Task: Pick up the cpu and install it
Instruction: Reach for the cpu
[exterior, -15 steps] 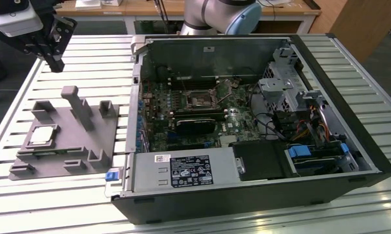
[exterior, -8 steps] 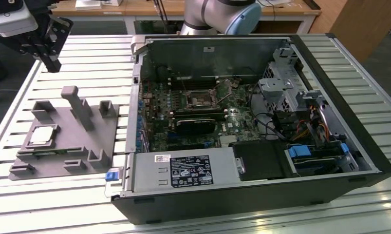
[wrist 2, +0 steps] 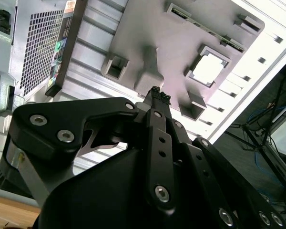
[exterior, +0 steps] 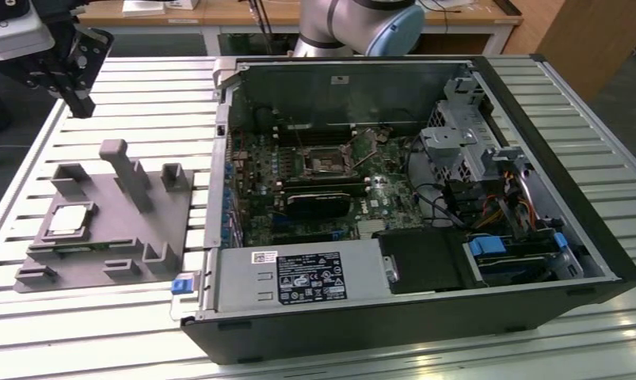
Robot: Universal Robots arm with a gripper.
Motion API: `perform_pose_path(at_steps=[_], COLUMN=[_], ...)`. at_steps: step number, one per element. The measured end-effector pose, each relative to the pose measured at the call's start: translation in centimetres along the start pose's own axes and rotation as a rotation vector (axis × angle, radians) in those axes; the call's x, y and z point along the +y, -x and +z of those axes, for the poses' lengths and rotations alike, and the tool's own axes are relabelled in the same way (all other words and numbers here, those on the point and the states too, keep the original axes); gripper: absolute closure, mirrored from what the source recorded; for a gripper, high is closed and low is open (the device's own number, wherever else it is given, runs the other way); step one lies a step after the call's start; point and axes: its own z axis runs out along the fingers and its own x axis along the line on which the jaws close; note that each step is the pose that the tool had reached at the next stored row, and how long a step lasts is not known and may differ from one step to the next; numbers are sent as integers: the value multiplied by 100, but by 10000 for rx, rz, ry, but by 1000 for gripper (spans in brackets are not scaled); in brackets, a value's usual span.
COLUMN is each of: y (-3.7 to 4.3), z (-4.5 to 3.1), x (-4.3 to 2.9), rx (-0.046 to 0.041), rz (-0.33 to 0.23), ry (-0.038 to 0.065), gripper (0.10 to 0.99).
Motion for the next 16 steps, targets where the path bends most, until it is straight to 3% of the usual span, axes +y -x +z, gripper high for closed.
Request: perform_pose_path(at_steps=[8, 16], y=[-71, -268], z=[-1, -7], x=[-6, -71], rx=[0, 0], rz=[0, -1], ry=[0, 2], gripper=[980, 980])
